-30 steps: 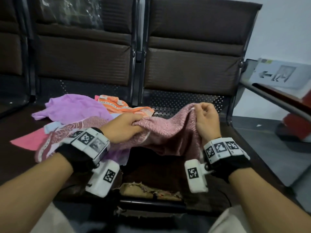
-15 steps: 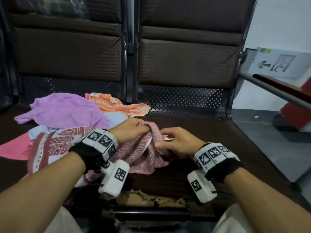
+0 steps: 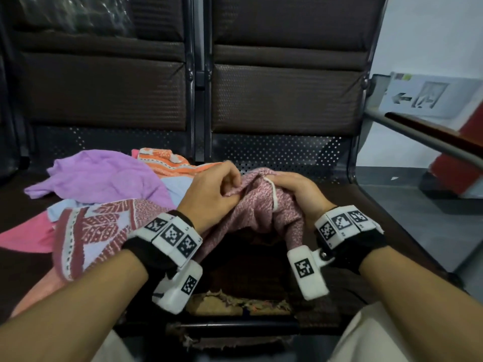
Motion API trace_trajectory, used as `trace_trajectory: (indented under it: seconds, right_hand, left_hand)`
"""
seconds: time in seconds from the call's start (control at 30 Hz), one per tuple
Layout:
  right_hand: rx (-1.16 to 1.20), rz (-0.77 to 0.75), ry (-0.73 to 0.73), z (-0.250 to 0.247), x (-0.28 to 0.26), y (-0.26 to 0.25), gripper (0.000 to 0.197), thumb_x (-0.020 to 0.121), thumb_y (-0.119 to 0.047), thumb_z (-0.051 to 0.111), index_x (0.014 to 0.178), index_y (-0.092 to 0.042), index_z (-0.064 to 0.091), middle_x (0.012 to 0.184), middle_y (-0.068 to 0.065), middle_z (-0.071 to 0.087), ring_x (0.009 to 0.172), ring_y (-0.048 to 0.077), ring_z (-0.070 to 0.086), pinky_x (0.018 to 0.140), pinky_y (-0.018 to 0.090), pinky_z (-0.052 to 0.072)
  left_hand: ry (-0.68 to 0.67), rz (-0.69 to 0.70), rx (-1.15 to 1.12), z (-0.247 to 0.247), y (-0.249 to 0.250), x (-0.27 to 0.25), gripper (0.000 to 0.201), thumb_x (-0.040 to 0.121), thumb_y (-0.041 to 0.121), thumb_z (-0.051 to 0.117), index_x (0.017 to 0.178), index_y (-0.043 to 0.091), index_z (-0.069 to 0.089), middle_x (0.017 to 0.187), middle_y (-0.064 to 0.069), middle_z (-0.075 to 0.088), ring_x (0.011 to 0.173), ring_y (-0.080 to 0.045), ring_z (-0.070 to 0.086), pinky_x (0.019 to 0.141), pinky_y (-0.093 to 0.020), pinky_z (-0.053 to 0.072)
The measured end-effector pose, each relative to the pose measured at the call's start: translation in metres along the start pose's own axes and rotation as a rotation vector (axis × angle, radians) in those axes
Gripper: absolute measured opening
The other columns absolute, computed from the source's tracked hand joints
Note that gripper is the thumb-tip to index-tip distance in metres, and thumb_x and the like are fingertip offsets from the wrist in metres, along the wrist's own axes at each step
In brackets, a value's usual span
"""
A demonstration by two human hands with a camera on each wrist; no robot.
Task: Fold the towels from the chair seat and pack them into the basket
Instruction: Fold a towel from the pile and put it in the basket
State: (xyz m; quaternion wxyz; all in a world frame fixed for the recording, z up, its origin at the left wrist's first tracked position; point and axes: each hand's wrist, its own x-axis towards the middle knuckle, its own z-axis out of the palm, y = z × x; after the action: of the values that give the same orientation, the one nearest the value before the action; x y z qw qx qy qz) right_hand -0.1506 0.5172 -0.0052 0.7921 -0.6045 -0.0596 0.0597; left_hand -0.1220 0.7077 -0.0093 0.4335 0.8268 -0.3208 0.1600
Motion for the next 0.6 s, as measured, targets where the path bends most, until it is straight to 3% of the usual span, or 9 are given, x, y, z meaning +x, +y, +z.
trace_trajectory:
  seconds: [0.1,0.17,0.27,0.37,0.43,0.5,0.57,0.6]
  right_hand:
    - [0.106,-0.006,-0.071,0.003,-0.012,-0.011,0.024,0.081,-0.015,0.054,0.09,-0.004,0.074,0.088,0.012,0.073,0.08,0.02,0.07,0.074,0.028,0.056]
    - [0.176,-0.015,-0.058,0.003,-0.018,-0.016,0.025,0.083,-0.017,0.054,0.09,-0.005,0.074,0.089,0.013,0.072,0.085,0.024,0.068,0.081,0.035,0.056]
    - [0.251,0.003,0.037,-0.003,-0.021,-0.019,0.028,0.085,-0.022,0.056,0.102,-0.002,0.067,0.099,0.019,0.065,0.099,0.034,0.06,0.1,0.048,0.044]
    - [0.207,0.033,0.11,-0.007,-0.018,-0.018,0.034,0.085,-0.025,0.061,0.106,0.0,0.067,0.105,0.02,0.066,0.1,0.032,0.062,0.099,0.047,0.046]
    - [0.066,0.008,0.219,-0.009,-0.014,-0.012,0.027,0.088,-0.023,0.062,0.101,0.0,0.068,0.101,0.019,0.068,0.093,0.028,0.065,0.093,0.043,0.05]
    - [-0.168,-0.034,0.335,-0.011,-0.009,-0.003,0.015,0.089,-0.02,0.064,0.087,-0.007,0.07,0.086,0.01,0.072,0.079,0.019,0.068,0.076,0.031,0.054]
    - [-0.387,-0.016,0.373,-0.018,-0.008,0.006,0.005,0.088,-0.017,0.065,0.091,-0.014,0.068,0.082,0.003,0.071,0.073,0.012,0.065,0.067,0.022,0.052]
    - [-0.465,0.016,0.364,-0.023,-0.008,0.011,0.012,0.087,-0.017,0.067,0.099,-0.015,0.065,0.081,0.002,0.067,0.069,0.011,0.061,0.064,0.021,0.049]
  left_hand:
    - [-0.128,-0.049,0.032,-0.003,0.002,-0.001,0.01,0.084,0.013,0.065,0.092,0.01,0.061,0.086,-0.003,0.064,0.08,-0.013,0.058,0.074,-0.032,0.045]
    - [-0.213,-0.128,0.037,-0.007,0.001,0.003,0.023,0.093,0.02,0.055,0.102,0.0,0.063,0.102,-0.014,0.066,0.096,-0.023,0.06,0.089,-0.039,0.044]
    - [-0.238,-0.265,-0.25,-0.015,0.011,0.005,0.045,0.093,0.026,0.052,0.095,-0.019,0.056,0.093,-0.021,0.06,0.086,-0.021,0.053,0.086,-0.041,0.043]
    - [-0.239,-0.463,-0.587,-0.018,0.016,0.007,0.06,0.082,0.043,0.058,0.101,-0.014,0.058,0.096,-0.016,0.065,0.087,-0.02,0.058,0.087,-0.039,0.047]
    - [-0.22,-0.457,-0.485,-0.014,0.011,0.007,0.04,0.087,0.029,0.061,0.101,-0.009,0.061,0.098,-0.017,0.066,0.088,-0.02,0.057,0.087,-0.037,0.045]
    - [-0.229,-0.423,-0.203,-0.01,0.0,0.006,0.018,0.089,0.012,0.06,0.104,0.002,0.06,0.096,-0.015,0.063,0.086,-0.021,0.056,0.082,-0.034,0.045]
    - [-0.271,-0.379,0.083,-0.008,-0.011,0.002,0.025,0.087,0.008,0.062,0.111,0.009,0.056,0.099,-0.01,0.06,0.088,-0.022,0.057,0.081,-0.032,0.045]
    - [-0.282,-0.335,0.176,-0.008,-0.013,0.0,0.026,0.085,0.009,0.063,0.111,0.011,0.056,0.098,-0.006,0.059,0.088,-0.021,0.056,0.08,-0.03,0.045]
